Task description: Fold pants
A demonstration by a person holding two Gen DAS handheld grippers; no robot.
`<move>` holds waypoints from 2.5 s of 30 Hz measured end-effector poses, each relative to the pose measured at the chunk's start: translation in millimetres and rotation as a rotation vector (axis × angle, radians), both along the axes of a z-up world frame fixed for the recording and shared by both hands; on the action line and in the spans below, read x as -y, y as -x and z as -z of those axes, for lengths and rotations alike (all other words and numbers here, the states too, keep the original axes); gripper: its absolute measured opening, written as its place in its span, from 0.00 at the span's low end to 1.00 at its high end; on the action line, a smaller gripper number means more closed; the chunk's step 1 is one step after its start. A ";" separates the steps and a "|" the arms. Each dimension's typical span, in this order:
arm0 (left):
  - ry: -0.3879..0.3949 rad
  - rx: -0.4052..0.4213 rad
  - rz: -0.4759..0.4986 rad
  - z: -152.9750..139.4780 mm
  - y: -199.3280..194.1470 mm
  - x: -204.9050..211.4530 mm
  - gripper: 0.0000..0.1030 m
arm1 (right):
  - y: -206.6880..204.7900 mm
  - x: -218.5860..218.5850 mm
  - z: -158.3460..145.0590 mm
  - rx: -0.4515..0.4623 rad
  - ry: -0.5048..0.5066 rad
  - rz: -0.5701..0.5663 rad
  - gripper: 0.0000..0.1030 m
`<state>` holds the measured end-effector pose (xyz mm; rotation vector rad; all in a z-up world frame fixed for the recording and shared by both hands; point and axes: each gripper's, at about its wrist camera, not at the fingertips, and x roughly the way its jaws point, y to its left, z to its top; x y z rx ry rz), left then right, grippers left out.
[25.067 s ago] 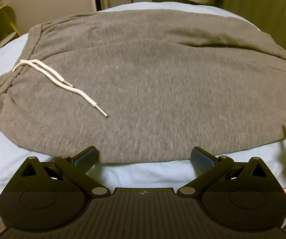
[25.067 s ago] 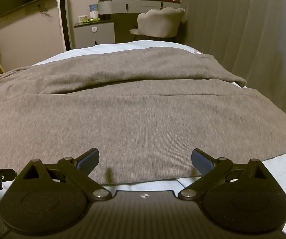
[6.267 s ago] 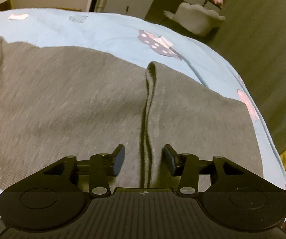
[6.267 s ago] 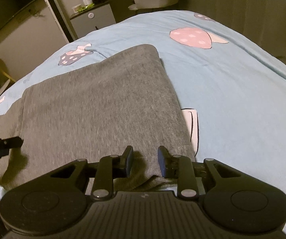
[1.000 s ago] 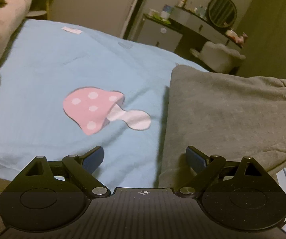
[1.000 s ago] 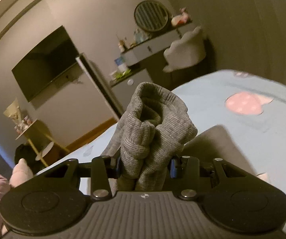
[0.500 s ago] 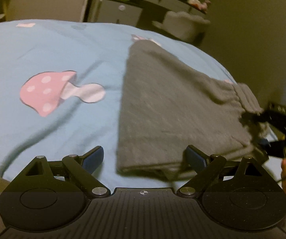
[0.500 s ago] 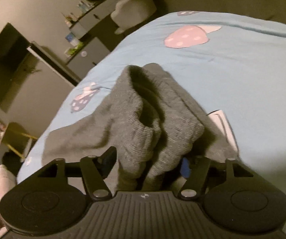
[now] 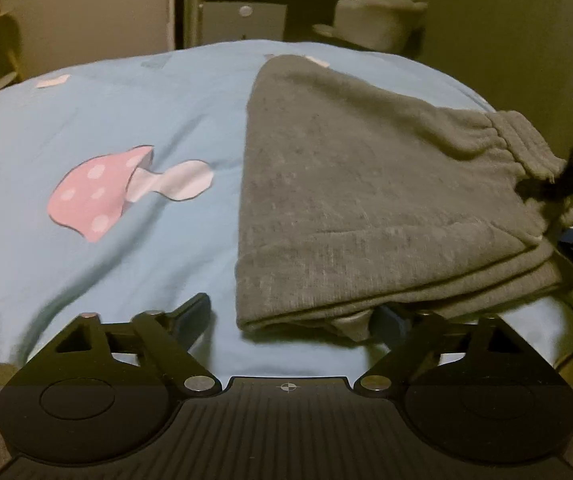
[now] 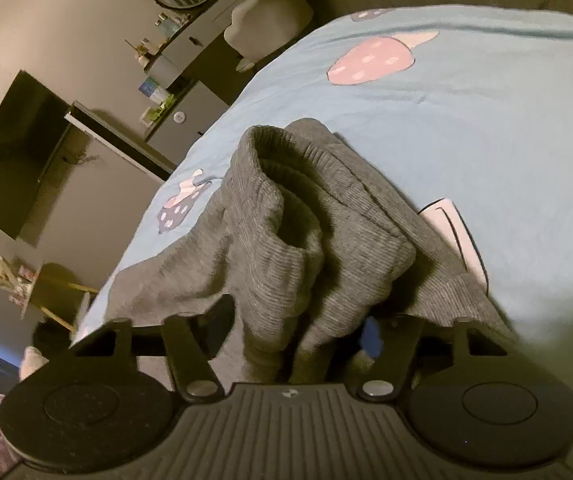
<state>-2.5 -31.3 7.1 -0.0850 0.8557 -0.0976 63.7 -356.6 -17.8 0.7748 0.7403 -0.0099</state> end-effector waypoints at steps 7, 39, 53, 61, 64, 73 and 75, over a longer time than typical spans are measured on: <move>0.040 -0.009 -0.010 -1.4 0.8 -5.7 0.69 | 7.0 -8.6 -15.4 0.067 0.065 -0.014 0.41; 0.266 -0.073 0.007 -55.1 -38.0 -71.8 0.85 | 2.4 39.5 -57.4 0.045 0.180 -0.173 0.65; 0.374 -0.260 0.143 5.5 -163.4 -38.3 0.93 | -118.9 48.5 -9.4 -0.120 -0.052 -0.367 0.90; 0.402 -0.186 0.103 1.5 -169.6 -35.6 0.57 | -108.2 10.4 -38.5 0.004 0.241 -0.387 0.35; 0.331 -0.123 0.121 -14.8 -160.4 -26.7 0.52 | -102.6 1.5 -63.8 0.106 0.302 -0.388 0.30; 0.266 -0.176 0.095 -9.4 -147.3 -21.5 0.85 | -117.8 16.4 -43.3 0.007 0.442 -0.309 0.72; 0.284 -0.192 0.107 -6.5 -145.0 -27.5 0.87 | -108.2 27.6 -41.4 0.013 0.341 -0.288 0.79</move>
